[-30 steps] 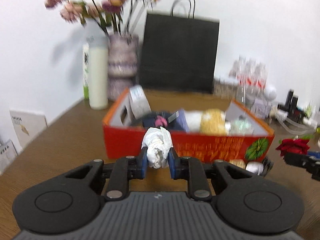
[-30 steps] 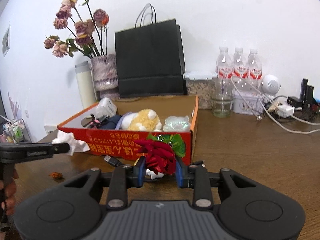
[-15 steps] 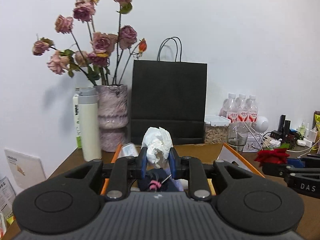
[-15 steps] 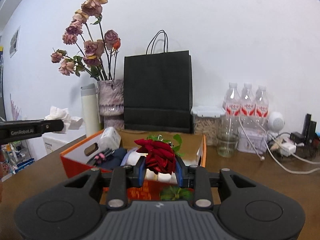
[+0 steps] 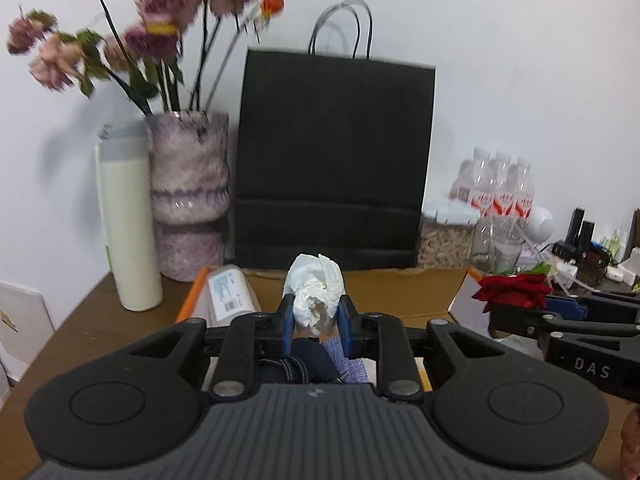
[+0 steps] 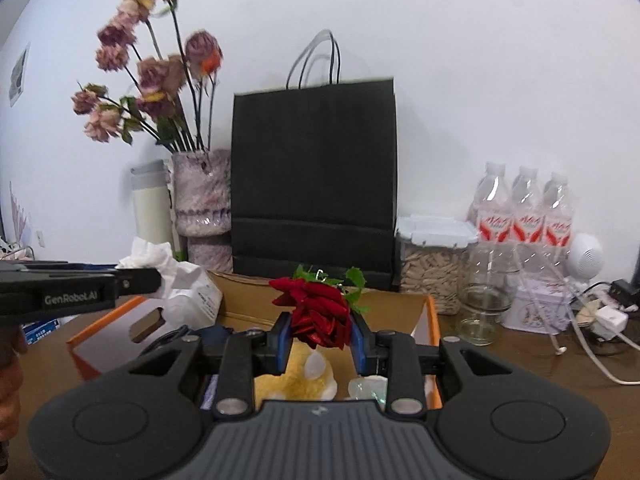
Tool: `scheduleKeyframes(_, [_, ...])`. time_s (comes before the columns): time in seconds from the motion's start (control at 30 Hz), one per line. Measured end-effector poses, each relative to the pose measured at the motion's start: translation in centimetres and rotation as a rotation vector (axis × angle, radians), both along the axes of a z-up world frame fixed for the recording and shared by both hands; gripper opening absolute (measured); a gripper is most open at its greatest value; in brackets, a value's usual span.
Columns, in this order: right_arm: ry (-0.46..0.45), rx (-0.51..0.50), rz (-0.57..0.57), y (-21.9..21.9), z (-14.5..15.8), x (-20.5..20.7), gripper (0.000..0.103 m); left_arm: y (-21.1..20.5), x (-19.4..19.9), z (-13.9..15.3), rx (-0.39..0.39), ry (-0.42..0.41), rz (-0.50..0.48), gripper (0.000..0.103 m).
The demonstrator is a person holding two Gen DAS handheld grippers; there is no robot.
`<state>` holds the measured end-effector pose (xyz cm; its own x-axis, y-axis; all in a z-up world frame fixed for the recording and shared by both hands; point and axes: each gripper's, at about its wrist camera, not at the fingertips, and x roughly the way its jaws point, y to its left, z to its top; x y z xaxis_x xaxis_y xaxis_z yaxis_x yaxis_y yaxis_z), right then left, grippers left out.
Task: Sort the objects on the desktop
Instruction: 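Carry the rose and tissue into the box and open both tools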
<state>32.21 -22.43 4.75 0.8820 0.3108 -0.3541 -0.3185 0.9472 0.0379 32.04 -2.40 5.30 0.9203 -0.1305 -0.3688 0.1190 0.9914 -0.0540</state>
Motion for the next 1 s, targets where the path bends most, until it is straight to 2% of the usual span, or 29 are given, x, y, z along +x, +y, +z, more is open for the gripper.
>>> scheduleKeyframes(0.27, [0.072, -0.018, 0.006, -0.2, -2.5, 3.6, 0.028, -0.4, 2.6, -2.4, 0.059, 0.053, -0.026, 0.022])
scheduleKeyframes(0.53, [0.08, -0.037, 0.014, -0.1, -3.4, 3.7, 0.028, -0.5, 3.1, -3.3, 0.078, 0.082, -0.034, 0.024])
scheduleKeyframes(0.6, [0.083, -0.03, 0.01, -0.2, -3.4, 3.7, 0.031, -0.5, 3.1, -3.2, 0.083, 0.074, -0.029, 0.034])
scheduleKeyframes(0.63, [0.087, -0.023, 0.007, -0.2, -3.4, 3.7, 0.034, -0.6, 3.0, -3.1, 0.086, 0.069, -0.026, 0.053])
scheduleKeyframes(0.67, [0.089, -0.012, 0.006, -0.3, -3.3, 3.7, 0.038, -0.6, 2.8, -3.1, 0.086, 0.059, -0.018, 0.078])
scheduleKeyframes(0.73, [0.097, 0.009, 0.006, -0.5, -3.2, 3.7, 0.06, -0.5, 2.3, -2.8, 0.08, 0.024, 0.004, 0.103])
scheduleKeyframes(0.77, [0.094, 0.015, 0.003, -0.5, -3.1, 3.7, 0.08, -0.5, 2.1, -2.6, 0.079, 0.002, 0.004, 0.103])
scheduleKeyframes(0.8, [0.085, 0.022, 0.004, -0.6, -3.0, 3.5, 0.091, -0.5, 1.9, -2.4, 0.084, -0.009, -0.001, 0.103])
scheduleKeyframes(1.0, [0.071, 0.033, 0.019, -0.3, -2.5, 3.0, 0.096, -1.2, 1.7, -2.4, 0.107, -0.01, -0.01, 0.103])
